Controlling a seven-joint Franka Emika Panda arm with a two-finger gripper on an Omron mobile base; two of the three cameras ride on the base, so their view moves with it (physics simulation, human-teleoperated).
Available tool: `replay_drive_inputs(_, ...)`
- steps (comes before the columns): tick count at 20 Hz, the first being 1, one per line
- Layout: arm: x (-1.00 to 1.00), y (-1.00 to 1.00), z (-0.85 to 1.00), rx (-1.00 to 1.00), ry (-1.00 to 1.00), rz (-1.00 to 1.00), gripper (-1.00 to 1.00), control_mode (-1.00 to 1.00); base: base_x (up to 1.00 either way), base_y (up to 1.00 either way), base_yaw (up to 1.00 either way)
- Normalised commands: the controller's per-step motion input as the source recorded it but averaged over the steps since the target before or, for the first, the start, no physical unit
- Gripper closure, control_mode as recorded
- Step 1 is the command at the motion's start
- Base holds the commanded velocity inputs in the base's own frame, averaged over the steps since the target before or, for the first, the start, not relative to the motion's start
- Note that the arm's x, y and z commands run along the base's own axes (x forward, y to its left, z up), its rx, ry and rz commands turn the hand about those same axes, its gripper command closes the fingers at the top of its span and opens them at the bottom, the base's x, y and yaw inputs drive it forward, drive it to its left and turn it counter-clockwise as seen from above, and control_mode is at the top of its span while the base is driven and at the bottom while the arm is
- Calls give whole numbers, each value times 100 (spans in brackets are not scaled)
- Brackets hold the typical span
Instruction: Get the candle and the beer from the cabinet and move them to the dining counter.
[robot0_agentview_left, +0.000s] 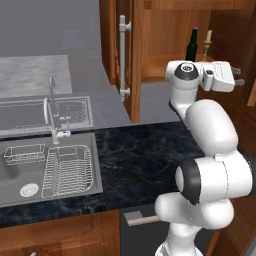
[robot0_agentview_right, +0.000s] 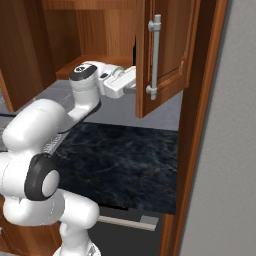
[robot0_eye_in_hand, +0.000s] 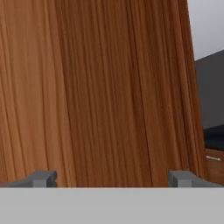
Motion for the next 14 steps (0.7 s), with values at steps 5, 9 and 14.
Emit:
replay_drive_inputs(5, 2, -62, -1, 0, 0, -6, -100, -100, 0, 0, 0)
replay_drive_inputs(9, 0, -70, -1, 0, -1, 0, -100, -100, 0, 0, 0)
replay_drive_inputs(14, 0, -73, 0, 0, 0, 4, -100, -100, 0, 0, 0)
